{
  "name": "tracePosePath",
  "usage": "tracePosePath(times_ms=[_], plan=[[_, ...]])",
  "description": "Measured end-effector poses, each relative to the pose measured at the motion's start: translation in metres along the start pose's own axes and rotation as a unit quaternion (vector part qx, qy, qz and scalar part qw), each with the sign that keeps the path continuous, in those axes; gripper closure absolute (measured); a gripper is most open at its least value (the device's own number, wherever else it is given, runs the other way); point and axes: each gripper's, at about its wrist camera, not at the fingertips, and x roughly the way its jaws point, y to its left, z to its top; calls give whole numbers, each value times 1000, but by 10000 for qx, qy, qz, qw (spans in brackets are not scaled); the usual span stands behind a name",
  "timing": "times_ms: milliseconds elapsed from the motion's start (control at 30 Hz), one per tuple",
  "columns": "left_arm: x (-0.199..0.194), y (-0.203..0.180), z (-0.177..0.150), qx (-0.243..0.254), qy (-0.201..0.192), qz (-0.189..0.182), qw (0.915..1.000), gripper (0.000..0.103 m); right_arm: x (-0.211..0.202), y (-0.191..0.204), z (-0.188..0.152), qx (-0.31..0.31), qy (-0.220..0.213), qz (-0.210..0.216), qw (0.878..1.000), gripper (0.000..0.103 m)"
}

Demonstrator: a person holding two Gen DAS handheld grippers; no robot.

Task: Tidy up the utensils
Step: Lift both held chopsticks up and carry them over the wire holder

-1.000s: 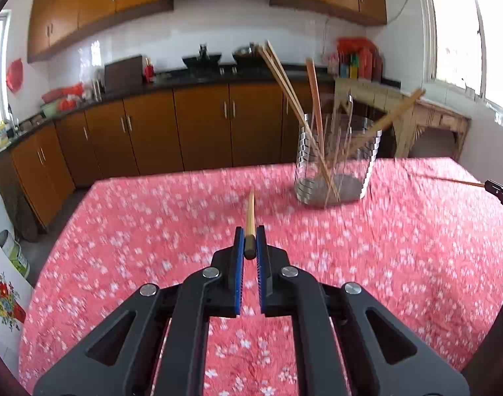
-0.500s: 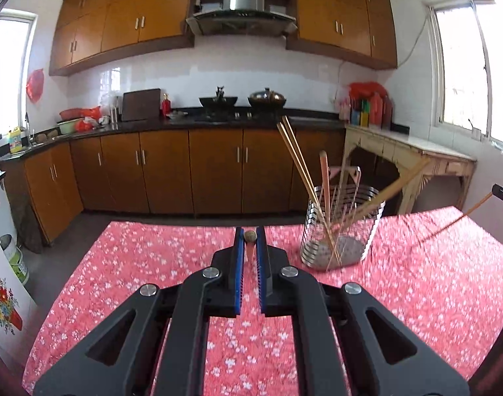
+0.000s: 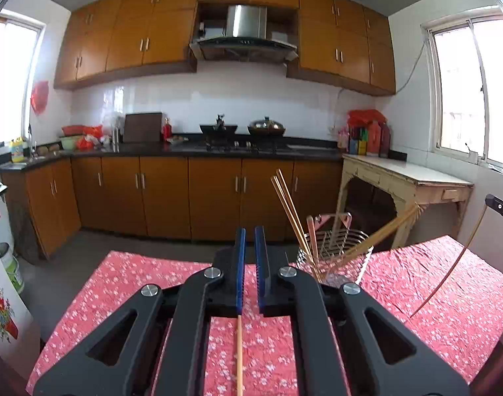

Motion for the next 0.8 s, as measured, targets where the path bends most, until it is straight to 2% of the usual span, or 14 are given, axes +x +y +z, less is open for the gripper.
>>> tracePosePath(times_ms=[133, 200, 333, 500, 700, 800], plan=[[3, 2, -31, 219, 482, -37, 9986, 97, -2, -1, -5, -48, 2, -14, 10000, 95], [4, 5, -61, 330, 904, -27, 9954, 97, -3, -1, -6, -49, -15, -10, 10000, 95], [1, 13, -113, 176, 1584, -79, 9872, 97, -4, 4, -6, -56, -10, 17, 10000, 95], [-12, 9, -152, 152, 2014, -182, 9792, 97, -5, 11, -7, -119, 13, 62, 9999, 95], [-20, 5, -177, 71, 2356, -295, 9714, 95, -7, 16, -8, -120, 22, 75, 9999, 95], [-22, 5, -185, 28, 2414, -271, 9700, 84, -9, 14, -9, -101, 37, 72, 9999, 95]])
